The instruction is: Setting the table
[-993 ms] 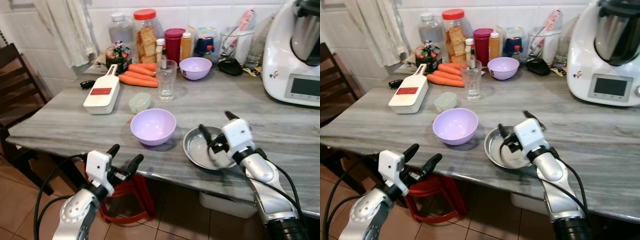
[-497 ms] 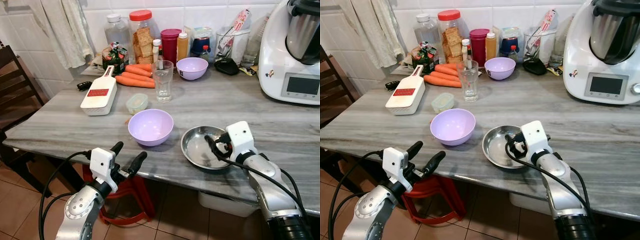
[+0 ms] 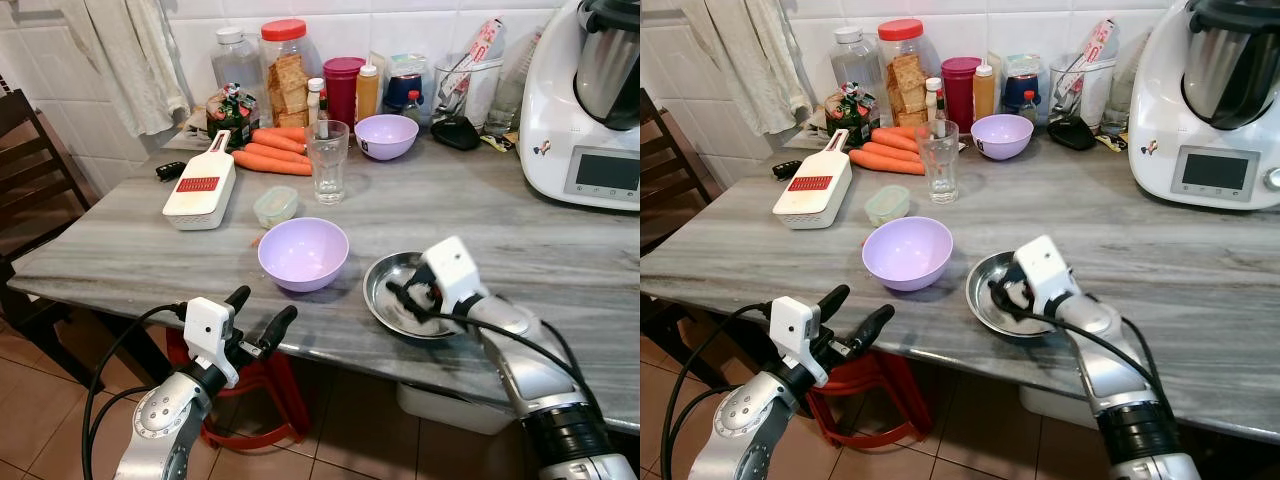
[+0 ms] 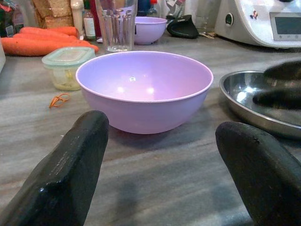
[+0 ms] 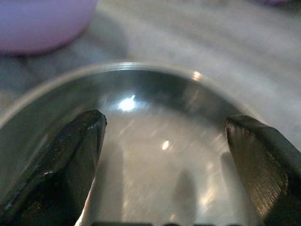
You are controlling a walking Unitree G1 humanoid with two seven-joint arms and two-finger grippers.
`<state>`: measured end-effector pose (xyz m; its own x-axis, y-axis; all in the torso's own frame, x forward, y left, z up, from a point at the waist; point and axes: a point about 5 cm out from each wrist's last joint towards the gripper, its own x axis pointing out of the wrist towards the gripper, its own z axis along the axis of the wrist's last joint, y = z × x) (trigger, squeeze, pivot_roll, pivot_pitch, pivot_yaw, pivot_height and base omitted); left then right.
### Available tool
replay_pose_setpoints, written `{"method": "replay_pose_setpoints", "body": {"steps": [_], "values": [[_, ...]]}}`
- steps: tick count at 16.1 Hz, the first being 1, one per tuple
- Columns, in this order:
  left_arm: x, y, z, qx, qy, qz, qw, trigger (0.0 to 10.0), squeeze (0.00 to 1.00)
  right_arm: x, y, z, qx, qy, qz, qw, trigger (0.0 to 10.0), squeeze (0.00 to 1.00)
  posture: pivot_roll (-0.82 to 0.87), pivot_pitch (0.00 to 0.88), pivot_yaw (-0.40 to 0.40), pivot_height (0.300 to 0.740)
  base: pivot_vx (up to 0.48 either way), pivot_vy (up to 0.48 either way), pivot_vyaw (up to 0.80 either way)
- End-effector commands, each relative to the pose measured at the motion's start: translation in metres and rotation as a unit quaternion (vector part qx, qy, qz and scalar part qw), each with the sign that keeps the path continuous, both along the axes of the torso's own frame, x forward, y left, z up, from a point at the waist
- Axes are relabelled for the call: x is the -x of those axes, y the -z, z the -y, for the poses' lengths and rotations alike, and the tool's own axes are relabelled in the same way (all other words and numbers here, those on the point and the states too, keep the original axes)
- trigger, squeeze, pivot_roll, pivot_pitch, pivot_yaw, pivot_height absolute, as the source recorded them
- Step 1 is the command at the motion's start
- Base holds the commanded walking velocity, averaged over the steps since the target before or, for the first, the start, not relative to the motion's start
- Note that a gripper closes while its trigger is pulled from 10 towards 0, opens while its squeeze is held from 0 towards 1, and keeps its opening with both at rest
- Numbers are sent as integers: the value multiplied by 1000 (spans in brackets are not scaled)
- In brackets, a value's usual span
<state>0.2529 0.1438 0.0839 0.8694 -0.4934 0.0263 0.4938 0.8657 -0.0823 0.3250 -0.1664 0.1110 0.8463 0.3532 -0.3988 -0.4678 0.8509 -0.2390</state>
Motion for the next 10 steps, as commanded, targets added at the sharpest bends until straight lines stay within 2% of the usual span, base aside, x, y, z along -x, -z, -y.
{"method": "replay_pose_setpoints", "body": {"steps": [1,6,10], "values": [[0,3,-2,-8,1,-7,1000,10000,0,-4,-3,-4,7,-9,-3,1000,10000,0,-122,0,95,740,0,0,0],[1,3,-2,-8,-1,-7,1000,10000,0,-6,-1,-4,16,-10,-14,1000,10000,0,-116,0,91,740,0,0,0],[2,3,-3,-10,-3,-7,1000,10000,0,-10,3,-21,-1,-32,-28,999,10000,0,-112,0,94,740,0,0,0]]}}
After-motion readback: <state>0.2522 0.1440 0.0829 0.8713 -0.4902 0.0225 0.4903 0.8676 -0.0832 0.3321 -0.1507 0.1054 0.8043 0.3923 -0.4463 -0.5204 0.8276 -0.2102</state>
